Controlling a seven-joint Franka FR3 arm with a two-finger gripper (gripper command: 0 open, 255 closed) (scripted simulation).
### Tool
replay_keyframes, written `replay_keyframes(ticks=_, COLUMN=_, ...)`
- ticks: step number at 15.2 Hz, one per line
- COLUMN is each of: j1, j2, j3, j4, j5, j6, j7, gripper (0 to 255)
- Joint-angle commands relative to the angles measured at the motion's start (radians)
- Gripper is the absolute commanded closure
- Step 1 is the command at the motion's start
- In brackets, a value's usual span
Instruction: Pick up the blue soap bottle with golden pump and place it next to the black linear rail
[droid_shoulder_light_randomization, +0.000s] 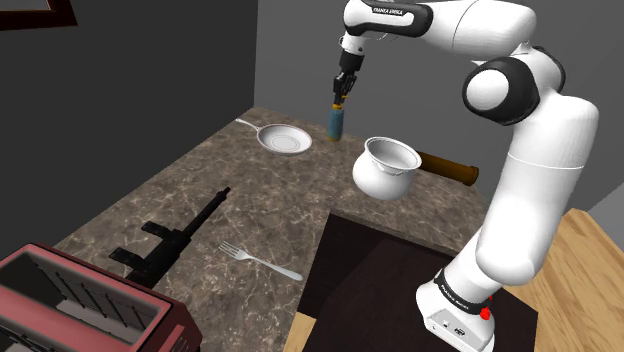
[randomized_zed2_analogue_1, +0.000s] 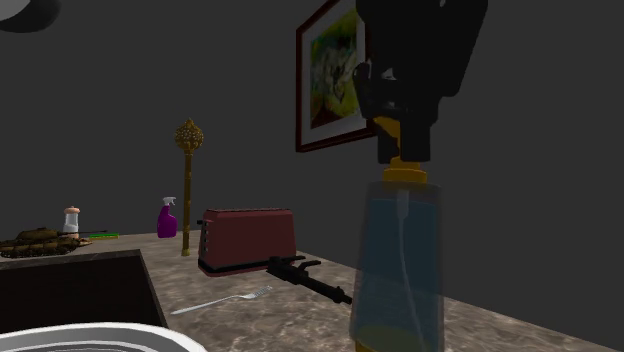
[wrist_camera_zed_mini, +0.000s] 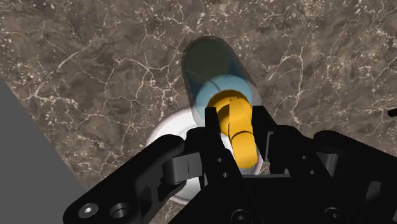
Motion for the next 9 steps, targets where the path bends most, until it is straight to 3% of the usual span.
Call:
replay_keyframes(ticks=1, j1=0.033, j2=-0.03, j3=0.013, j4=-0.023, j5=-0.011, j6=-0.003, j7=0.047, gripper=255)
replay_keyframes(ticks=9, j1=0.149, j2=-0.108, j3=0.072, j4=-0.061, j5=-0.041, j6=-0.026, j7=0.222, gripper=255)
